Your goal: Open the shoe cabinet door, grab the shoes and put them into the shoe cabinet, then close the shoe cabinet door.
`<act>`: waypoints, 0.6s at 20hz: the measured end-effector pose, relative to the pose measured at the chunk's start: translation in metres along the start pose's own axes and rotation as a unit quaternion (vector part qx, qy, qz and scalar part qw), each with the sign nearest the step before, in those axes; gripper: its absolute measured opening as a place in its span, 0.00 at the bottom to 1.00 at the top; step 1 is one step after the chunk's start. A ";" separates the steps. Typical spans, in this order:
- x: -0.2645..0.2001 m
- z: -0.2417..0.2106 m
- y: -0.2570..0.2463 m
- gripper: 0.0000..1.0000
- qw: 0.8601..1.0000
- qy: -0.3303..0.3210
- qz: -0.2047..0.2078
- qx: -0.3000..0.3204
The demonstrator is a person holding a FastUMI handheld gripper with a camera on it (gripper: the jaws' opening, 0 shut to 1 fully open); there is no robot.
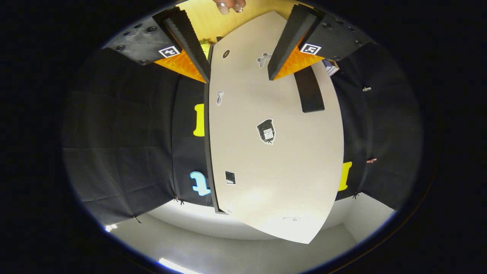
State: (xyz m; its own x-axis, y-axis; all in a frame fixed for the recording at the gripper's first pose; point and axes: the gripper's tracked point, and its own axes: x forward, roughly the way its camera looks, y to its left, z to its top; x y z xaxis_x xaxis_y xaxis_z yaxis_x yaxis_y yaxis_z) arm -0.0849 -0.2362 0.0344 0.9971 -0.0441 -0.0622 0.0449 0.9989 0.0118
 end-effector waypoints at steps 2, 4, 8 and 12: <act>0.000 0.001 0.001 0.98 1.000 -0.001 0.002 -0.003; 0.000 0.001 0.003 0.98 1.000 -0.003 0.003 -0.007; 0.001 0.001 0.007 0.98 1.000 -0.008 0.002 -0.014; 0.004 0.003 0.011 0.98 1.000 -0.014 0.010 -0.020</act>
State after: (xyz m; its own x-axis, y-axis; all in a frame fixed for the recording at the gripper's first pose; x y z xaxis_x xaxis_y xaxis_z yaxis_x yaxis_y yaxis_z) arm -0.0802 -0.2252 0.0368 0.9992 -0.0236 -0.0335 0.0227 0.9994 -0.0270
